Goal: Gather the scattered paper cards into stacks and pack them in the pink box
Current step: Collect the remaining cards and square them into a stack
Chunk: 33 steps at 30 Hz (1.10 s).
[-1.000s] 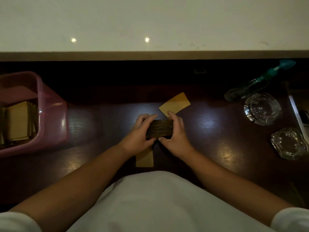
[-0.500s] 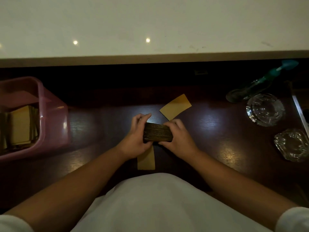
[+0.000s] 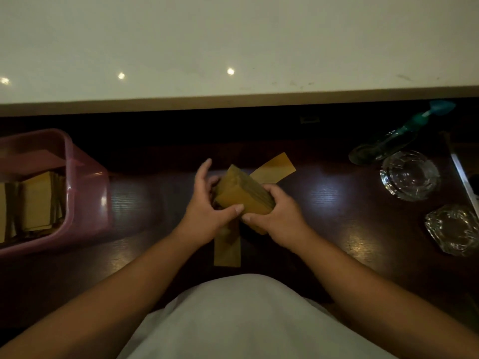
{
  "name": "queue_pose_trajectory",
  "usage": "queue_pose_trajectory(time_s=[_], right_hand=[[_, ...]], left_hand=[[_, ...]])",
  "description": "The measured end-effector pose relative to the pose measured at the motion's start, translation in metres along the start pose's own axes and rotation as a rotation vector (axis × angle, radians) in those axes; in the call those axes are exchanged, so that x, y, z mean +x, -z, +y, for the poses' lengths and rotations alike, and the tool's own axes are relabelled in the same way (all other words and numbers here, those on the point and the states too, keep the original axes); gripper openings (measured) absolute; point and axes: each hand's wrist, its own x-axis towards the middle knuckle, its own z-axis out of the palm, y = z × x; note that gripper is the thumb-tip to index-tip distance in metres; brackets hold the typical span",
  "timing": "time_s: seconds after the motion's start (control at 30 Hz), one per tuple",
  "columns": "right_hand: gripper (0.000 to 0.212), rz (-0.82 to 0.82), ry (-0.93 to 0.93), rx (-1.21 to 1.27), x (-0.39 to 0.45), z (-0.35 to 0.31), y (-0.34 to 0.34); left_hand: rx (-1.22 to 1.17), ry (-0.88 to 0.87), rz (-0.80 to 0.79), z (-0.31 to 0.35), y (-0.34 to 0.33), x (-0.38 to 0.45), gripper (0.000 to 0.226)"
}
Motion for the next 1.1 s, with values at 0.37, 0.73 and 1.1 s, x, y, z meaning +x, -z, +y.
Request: queue_pose_trajectory(time_s=[0.37,0.73,1.1], right_hand=[[0.081,-0.058,0.152,-0.081,-0.028,-0.034,-0.056],[0.109,-0.303,0.159,-1.062,0.0,0.027,-0.061],[0.049,-0.215,0.189,-0.592,-0.007,0.02,-0.059]], left_hand=[[-0.745,0.23,0.103,0.011,-0.003,-0.027,0.083],[-0.967,0.271,0.204,0.002,0.08,-0.081,0.063],[-0.991,0.441,0.14,-0.036,0.064,-0.11,0.083]])
